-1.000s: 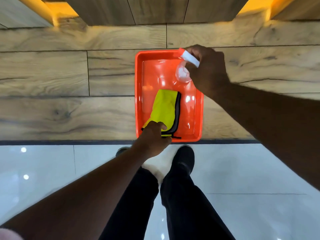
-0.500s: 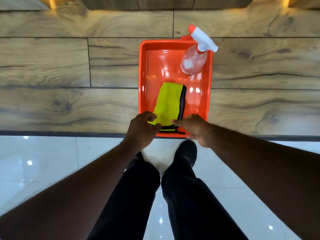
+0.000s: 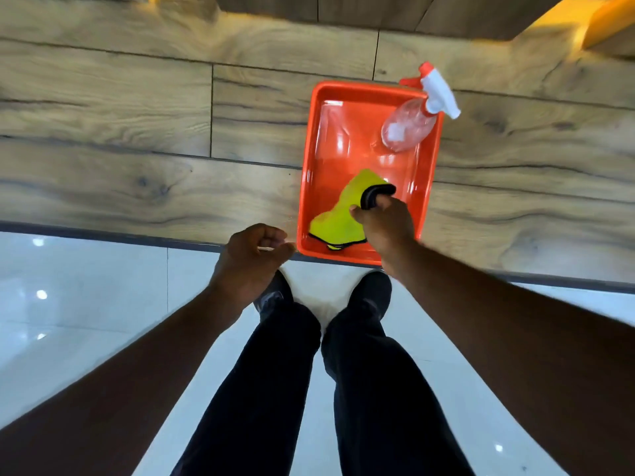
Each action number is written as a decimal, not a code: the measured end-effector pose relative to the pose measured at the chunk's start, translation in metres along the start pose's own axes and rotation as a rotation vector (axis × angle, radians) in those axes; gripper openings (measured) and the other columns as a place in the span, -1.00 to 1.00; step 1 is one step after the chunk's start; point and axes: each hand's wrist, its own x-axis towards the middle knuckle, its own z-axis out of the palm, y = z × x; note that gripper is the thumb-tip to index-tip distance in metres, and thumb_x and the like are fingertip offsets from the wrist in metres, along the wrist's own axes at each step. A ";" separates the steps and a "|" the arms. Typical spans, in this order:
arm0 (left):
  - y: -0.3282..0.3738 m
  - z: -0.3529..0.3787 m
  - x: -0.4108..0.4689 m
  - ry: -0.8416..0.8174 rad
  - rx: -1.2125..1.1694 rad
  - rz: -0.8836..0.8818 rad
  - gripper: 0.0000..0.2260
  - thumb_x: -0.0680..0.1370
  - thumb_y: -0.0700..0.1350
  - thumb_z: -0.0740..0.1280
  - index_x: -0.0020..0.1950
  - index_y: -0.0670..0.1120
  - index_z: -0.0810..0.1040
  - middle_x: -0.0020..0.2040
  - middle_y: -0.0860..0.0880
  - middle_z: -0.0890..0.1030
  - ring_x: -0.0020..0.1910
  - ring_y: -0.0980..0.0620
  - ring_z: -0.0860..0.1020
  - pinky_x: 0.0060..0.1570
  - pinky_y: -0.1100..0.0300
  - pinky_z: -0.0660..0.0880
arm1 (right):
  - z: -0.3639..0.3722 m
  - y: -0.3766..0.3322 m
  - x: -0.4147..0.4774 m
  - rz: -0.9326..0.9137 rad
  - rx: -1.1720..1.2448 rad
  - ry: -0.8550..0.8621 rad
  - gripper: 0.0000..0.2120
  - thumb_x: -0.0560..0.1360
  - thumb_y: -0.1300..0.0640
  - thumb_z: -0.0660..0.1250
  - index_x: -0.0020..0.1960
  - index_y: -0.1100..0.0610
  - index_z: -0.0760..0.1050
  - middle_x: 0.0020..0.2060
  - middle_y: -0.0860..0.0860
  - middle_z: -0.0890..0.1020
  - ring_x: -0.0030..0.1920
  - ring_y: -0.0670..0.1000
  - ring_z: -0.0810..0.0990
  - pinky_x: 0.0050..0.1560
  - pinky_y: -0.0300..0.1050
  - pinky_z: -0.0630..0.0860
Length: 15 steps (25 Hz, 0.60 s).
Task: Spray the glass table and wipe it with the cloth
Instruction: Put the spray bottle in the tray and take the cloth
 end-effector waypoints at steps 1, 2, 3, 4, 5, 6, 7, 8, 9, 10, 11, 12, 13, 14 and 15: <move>0.013 -0.010 -0.021 0.004 -0.052 -0.003 -0.76 0.41 0.11 0.55 0.00 0.08 0.69 -0.05 0.07 0.74 -0.02 -0.02 0.71 0.13 -0.17 0.66 | -0.021 -0.012 -0.032 -0.113 -0.107 0.044 -0.60 0.55 0.05 0.53 -0.29 0.06 0.35 -0.31 0.00 0.46 -0.29 0.01 0.44 -0.21 -0.07 0.26; 0.029 -0.022 -0.046 0.002 -0.116 -0.005 -0.80 0.46 0.05 0.56 0.02 0.05 0.68 -0.04 0.02 0.74 0.01 -0.05 0.72 0.13 -0.16 0.67 | -0.041 -0.023 -0.063 -0.245 -0.180 0.085 -0.64 0.52 0.06 0.55 -0.27 0.06 0.39 -0.22 0.05 0.50 -0.20 0.08 0.50 -0.15 -0.09 0.30; 0.048 -0.034 -0.075 -0.013 -0.193 -0.006 -0.83 0.48 0.00 0.56 0.03 0.03 0.68 -0.03 -0.01 0.74 0.01 -0.07 0.72 0.11 -0.13 0.67 | -0.061 -0.032 -0.095 -0.388 -0.234 0.106 -0.74 0.49 0.08 0.55 -0.22 0.09 0.48 -0.08 0.10 0.56 -0.05 0.14 0.56 -0.05 -0.09 0.39; 0.068 -0.046 -0.105 -0.045 -0.280 -0.006 -0.81 0.47 -0.01 0.57 0.03 0.01 0.68 -0.03 -0.03 0.75 0.00 -0.06 0.72 0.09 -0.09 0.66 | -0.082 -0.045 -0.129 -0.523 -0.274 0.097 -0.83 0.48 0.10 0.53 -0.11 0.16 0.57 0.06 0.14 0.59 0.09 0.18 0.58 0.05 -0.06 0.48; 0.088 -0.056 -0.133 -0.089 -0.368 -0.003 -0.78 0.43 0.02 0.56 0.02 0.00 0.69 -0.02 -0.03 0.75 -0.03 -0.04 0.72 0.07 -0.06 0.63 | -0.103 -0.061 -0.161 -0.637 -0.306 0.069 -0.81 0.48 0.11 0.49 0.01 0.21 0.62 0.17 0.15 0.60 0.16 0.19 0.60 0.13 -0.05 0.53; 0.107 -0.067 -0.162 -0.137 -0.460 0.002 -0.74 0.40 0.05 0.53 0.04 -0.01 0.69 0.00 -0.03 0.75 -0.03 -0.04 0.71 0.07 -0.05 0.61 | -0.121 -0.079 -0.193 -0.734 -0.330 0.031 -0.77 0.49 0.13 0.46 0.08 0.24 0.62 0.21 0.15 0.61 0.16 0.20 0.61 0.17 -0.05 0.54; 0.127 -0.081 -0.195 -0.185 -0.552 0.015 -0.68 0.39 0.08 0.52 0.09 -0.01 0.69 0.06 -0.05 0.75 -0.01 -0.05 0.71 0.09 -0.06 0.61 | -0.140 -0.101 -0.230 -0.836 -0.367 0.011 -0.77 0.51 0.14 0.43 0.11 0.24 0.62 0.19 0.13 0.64 0.14 0.21 0.63 0.17 -0.04 0.52; 0.147 -0.095 -0.228 -0.233 -0.637 0.038 -0.59 0.38 0.10 0.54 0.17 -0.02 0.67 0.12 -0.08 0.74 0.04 -0.06 0.71 0.12 -0.05 0.62 | -0.158 -0.123 -0.269 -0.935 -0.412 0.033 -0.78 0.52 0.15 0.41 0.12 0.22 0.62 0.16 0.10 0.67 0.11 0.21 0.64 0.18 -0.04 0.49; 0.165 -0.109 -0.260 -0.262 -0.692 0.068 -0.49 0.36 0.12 0.56 0.25 -0.04 0.64 0.16 -0.10 0.73 0.08 -0.04 0.72 0.13 -0.03 0.63 | -0.173 -0.144 -0.310 -1.031 -0.461 0.087 -0.79 0.52 0.15 0.40 0.12 0.20 0.64 0.13 0.07 0.70 0.11 0.20 0.65 0.23 -0.02 0.46; 0.182 -0.122 -0.293 -0.268 -0.708 0.107 -0.44 0.36 0.12 0.58 0.31 -0.04 0.62 0.16 -0.10 0.73 0.09 -0.02 0.72 0.12 0.00 0.65 | -0.186 -0.162 -0.350 -1.108 -0.500 0.144 -0.81 0.52 0.17 0.41 0.12 0.17 0.66 0.12 0.04 0.73 0.12 0.16 0.65 0.28 0.02 0.46; 0.196 -0.135 -0.326 -0.250 -0.693 0.153 -0.45 0.37 0.09 0.60 0.31 -0.05 0.61 0.14 -0.08 0.74 0.07 0.00 0.72 0.09 0.02 0.67 | -0.196 -0.176 -0.389 -1.170 -0.521 0.190 -0.83 0.51 0.19 0.44 0.09 0.16 0.68 0.08 0.04 0.74 0.10 0.14 0.66 0.28 0.06 0.48; 0.206 -0.146 -0.355 -0.205 -0.662 0.189 -0.51 0.40 0.05 0.61 0.28 -0.05 0.63 0.09 -0.06 0.75 0.03 0.01 0.73 0.05 0.02 0.67 | -0.202 -0.187 -0.424 -1.224 -0.517 0.217 -0.87 0.51 0.21 0.47 0.05 0.16 0.69 0.01 0.05 0.74 0.04 0.14 0.66 0.23 0.08 0.52; 0.212 -0.158 -0.380 -0.138 -0.634 0.217 -0.59 0.43 0.01 0.61 0.22 -0.06 0.65 0.04 -0.05 0.75 -0.03 0.01 0.73 0.01 0.00 0.67 | -0.205 -0.194 -0.453 -1.274 -0.493 0.226 -0.92 0.50 0.22 0.50 0.00 0.17 0.69 -0.05 0.06 0.73 -0.03 0.16 0.66 0.13 0.07 0.53; 0.213 -0.168 -0.398 -0.059 -0.604 0.236 -0.68 0.47 -0.03 0.59 0.16 -0.07 0.66 -0.03 -0.05 0.75 -0.09 0.00 0.72 -0.02 -0.04 0.66 | -0.204 -0.197 -0.475 -1.308 -0.467 0.209 -0.94 0.51 0.21 0.52 -0.03 0.17 0.70 -0.06 0.07 0.73 -0.06 0.16 0.67 0.06 0.06 0.54; 0.210 -0.178 -0.412 0.014 -0.573 0.256 -0.80 0.51 -0.04 0.55 0.08 -0.07 0.68 -0.10 -0.05 0.74 -0.15 0.00 0.70 -0.04 -0.07 0.65 | -0.202 -0.198 -0.491 -1.327 -0.442 0.179 -0.93 0.51 0.18 0.54 -0.01 0.16 0.71 0.00 0.06 0.75 -0.04 0.15 0.69 0.04 0.04 0.55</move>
